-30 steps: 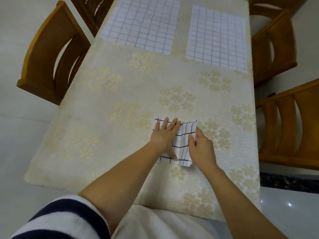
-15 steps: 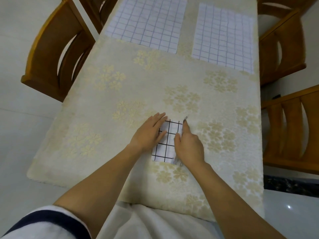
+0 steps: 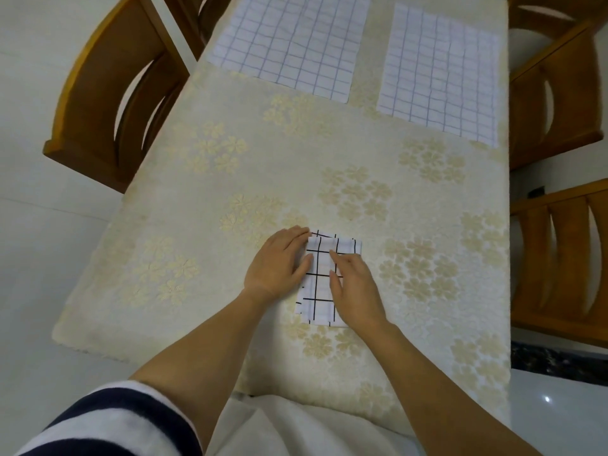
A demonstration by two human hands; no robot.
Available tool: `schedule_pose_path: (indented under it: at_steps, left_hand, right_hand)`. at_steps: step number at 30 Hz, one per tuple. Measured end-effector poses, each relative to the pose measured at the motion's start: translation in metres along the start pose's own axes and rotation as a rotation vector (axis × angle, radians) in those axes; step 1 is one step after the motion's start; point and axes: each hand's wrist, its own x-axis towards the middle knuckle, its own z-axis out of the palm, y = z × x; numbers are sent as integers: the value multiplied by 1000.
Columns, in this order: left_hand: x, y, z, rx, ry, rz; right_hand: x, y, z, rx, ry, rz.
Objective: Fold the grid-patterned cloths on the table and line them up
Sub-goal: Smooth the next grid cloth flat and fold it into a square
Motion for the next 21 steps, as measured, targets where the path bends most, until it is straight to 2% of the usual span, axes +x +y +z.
schedule_pose_path:
  at_steps: [4,13,21]
  left_hand:
    - [1,4,-1,95,-3,11]
    - [2,4,-1,97,-2,-11]
    - [4,1,-3,98,-30,9]
  right_hand:
    - [25,10,-13,-33,27,17]
    - [96,8,-27,-195,-256,122]
    - [104,17,-21,-153,-201,181]
